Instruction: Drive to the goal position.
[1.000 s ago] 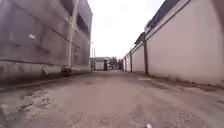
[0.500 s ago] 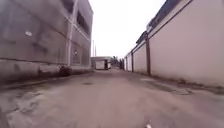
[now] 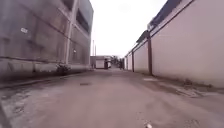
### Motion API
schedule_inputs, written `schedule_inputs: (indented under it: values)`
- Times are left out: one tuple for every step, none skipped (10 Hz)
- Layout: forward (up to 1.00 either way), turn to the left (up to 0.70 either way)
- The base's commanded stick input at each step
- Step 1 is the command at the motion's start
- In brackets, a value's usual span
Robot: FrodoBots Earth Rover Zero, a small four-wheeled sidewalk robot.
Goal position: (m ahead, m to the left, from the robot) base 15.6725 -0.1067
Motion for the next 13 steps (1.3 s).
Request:
schedule_inputs:
  values:
    - [0.70, 0.00]
    - [0.70, 0.00]
    - [0.70, 0.00]
    - [0.70, 0.00]
    - [0.70, 0.00]
    - [0.70, 0.00]
    - [0.70, 0.00]
    - [0.70, 0.00]
    - [0.70, 0.00]
    - [0.70, 0.00]
    - [0.70, 0.00]
    - [0.70, -0.04]
    - [0.70, -0.16]
